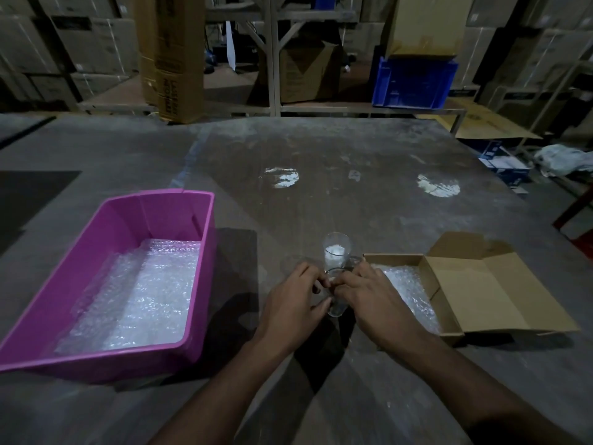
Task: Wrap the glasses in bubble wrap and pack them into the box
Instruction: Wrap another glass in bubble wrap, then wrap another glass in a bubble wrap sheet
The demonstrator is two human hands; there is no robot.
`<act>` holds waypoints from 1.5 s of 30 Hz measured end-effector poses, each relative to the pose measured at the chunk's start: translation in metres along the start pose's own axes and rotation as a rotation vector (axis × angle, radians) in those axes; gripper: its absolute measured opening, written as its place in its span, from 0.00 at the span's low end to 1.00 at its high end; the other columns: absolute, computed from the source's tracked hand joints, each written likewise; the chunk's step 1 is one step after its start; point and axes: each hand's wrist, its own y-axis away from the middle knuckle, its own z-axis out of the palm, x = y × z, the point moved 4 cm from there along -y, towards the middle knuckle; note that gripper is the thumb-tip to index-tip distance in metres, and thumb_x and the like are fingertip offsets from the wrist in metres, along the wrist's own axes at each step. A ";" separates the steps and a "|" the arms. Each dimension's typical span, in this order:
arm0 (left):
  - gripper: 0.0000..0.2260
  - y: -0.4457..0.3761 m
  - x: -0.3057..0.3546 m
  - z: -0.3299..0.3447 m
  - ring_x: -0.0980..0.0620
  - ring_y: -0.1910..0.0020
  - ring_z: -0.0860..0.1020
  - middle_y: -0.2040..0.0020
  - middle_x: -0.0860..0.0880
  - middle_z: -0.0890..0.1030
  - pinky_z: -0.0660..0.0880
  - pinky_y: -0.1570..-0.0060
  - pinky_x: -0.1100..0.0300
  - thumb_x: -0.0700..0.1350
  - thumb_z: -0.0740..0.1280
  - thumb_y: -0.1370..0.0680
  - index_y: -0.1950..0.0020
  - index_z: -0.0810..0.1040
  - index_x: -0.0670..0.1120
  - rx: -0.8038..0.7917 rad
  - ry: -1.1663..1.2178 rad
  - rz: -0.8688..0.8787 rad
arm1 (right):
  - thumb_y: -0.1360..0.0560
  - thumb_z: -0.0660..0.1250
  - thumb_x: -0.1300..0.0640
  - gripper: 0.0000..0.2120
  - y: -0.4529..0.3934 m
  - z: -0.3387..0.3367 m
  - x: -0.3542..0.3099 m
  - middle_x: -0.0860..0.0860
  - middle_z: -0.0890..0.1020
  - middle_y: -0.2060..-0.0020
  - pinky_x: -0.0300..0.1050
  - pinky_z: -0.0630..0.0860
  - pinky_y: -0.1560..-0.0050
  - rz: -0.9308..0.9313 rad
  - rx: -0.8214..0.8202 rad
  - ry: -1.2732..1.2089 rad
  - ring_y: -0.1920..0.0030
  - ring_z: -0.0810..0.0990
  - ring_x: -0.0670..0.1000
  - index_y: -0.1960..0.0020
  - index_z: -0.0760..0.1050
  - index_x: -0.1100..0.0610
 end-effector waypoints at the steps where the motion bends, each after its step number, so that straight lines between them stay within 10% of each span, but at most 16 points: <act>1: 0.11 0.000 0.001 -0.001 0.59 0.52 0.77 0.47 0.60 0.74 0.78 0.52 0.54 0.51 0.74 0.25 0.46 0.74 0.57 0.002 0.003 0.002 | 0.23 0.66 0.53 0.11 0.000 0.002 0.002 0.41 0.82 0.48 0.44 0.70 0.49 0.010 0.011 -0.020 0.47 0.73 0.48 0.44 0.83 0.47; 6: 0.11 0.008 -0.001 -0.018 0.61 0.53 0.77 0.49 0.61 0.76 0.79 0.54 0.55 0.52 0.75 0.25 0.48 0.74 0.57 0.066 0.052 -0.023 | 0.26 0.65 0.64 0.16 0.005 -0.007 0.006 0.45 0.80 0.52 0.49 0.77 0.50 0.213 0.178 -0.351 0.49 0.75 0.47 0.47 0.85 0.49; 9: 0.09 0.015 -0.004 -0.037 0.62 0.56 0.78 0.54 0.62 0.77 0.79 0.56 0.57 0.52 0.74 0.24 0.49 0.75 0.56 0.140 0.075 -0.053 | 0.30 0.59 0.63 0.21 0.008 -0.016 0.006 0.47 0.82 0.49 0.34 0.71 0.46 0.282 0.287 -0.415 0.48 0.74 0.40 0.46 0.85 0.50; 18: 0.05 0.049 -0.018 -0.117 0.61 0.58 0.80 0.58 0.59 0.81 0.79 0.58 0.57 0.51 0.73 0.23 0.54 0.78 0.54 0.320 0.079 -0.099 | 0.26 0.63 0.67 0.17 -0.017 -0.054 -0.050 0.40 0.81 0.56 0.31 0.70 0.49 0.139 0.369 -0.446 0.51 0.75 0.40 0.50 0.85 0.49; 23: 0.07 0.078 -0.061 -0.170 0.61 0.62 0.81 0.61 0.61 0.81 0.80 0.61 0.56 0.48 0.74 0.24 0.58 0.77 0.54 0.463 0.000 -0.271 | 0.25 0.67 0.68 0.16 -0.058 -0.053 -0.118 0.36 0.78 0.61 0.27 0.66 0.53 -0.024 0.271 -0.583 0.55 0.73 0.38 0.50 0.86 0.50; 33: 0.15 0.132 -0.165 -0.229 0.53 0.58 0.81 0.51 0.50 0.84 0.76 0.56 0.56 0.53 0.77 0.26 0.44 0.80 0.48 0.377 -0.151 -0.636 | 0.23 0.67 0.58 0.12 -0.143 0.004 -0.250 0.53 0.84 0.45 0.52 0.77 0.44 -0.275 -0.178 -0.204 0.42 0.79 0.55 0.42 0.82 0.58; 45: 0.22 0.128 -0.178 -0.231 0.51 0.54 0.82 0.46 0.50 0.83 0.78 0.46 0.54 0.53 0.77 0.27 0.36 0.78 0.48 0.153 -0.193 -0.542 | 0.20 0.62 0.61 0.08 -0.174 0.068 -0.298 0.53 0.81 0.50 0.46 0.73 0.59 -0.241 -0.615 0.264 0.53 0.80 0.54 0.44 0.77 0.58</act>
